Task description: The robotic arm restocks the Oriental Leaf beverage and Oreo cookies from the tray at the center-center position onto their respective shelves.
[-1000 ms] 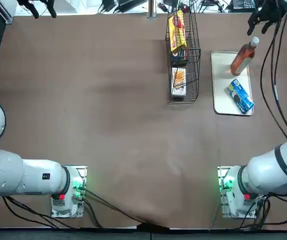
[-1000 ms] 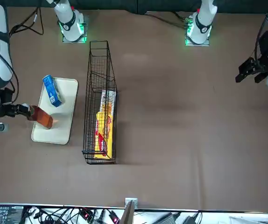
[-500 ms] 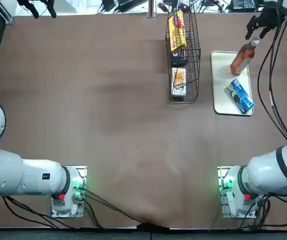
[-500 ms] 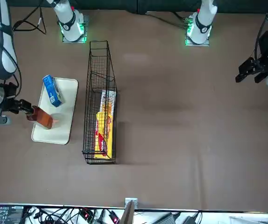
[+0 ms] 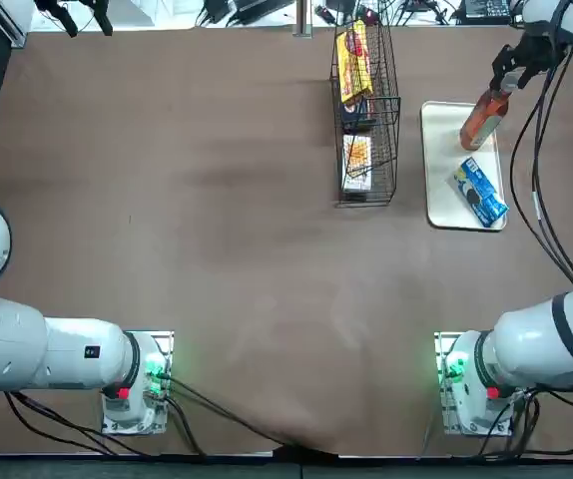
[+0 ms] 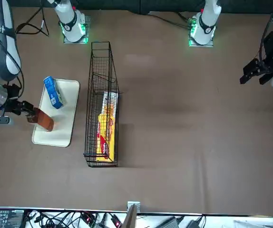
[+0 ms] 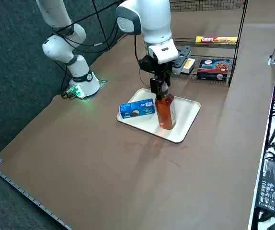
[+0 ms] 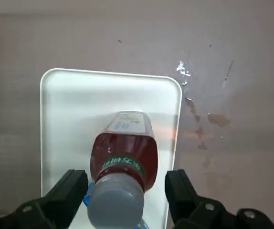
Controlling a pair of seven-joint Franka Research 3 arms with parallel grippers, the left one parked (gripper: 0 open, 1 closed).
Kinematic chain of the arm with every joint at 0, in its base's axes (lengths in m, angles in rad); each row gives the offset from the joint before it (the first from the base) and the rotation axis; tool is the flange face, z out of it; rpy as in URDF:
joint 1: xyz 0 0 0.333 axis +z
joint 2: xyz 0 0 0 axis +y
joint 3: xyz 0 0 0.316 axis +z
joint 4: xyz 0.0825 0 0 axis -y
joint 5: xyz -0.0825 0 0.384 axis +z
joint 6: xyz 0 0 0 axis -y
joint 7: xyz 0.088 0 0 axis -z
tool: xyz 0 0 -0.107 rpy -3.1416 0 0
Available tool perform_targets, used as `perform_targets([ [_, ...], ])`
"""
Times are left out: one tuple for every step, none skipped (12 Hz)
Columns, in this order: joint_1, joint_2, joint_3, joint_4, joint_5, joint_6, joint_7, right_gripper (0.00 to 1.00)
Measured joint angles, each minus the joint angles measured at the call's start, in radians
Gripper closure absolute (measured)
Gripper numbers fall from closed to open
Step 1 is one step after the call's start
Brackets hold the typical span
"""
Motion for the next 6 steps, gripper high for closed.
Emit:
perform_targets([
  [-0.001, 0.000, 0.000, -0.012, 0.000, 0.012, 0.000, 0.00],
  [-0.001, 0.000, 0.000, -0.014, 0.000, 0.014, 0.000, 0.01],
  [-0.001, 0.000, 0.000, -0.014, 0.000, 0.014, 0.000, 0.01],
  [-0.001, 0.000, 0.000, -0.014, 0.000, 0.014, 0.001, 0.01],
  [-0.001, 0.000, 0.000, -0.014, 0.000, 0.014, 0.001, 0.04],
  [0.000, 0.000, 0.001, -0.015, 0.000, 0.014, 0.001, 0.06],
])
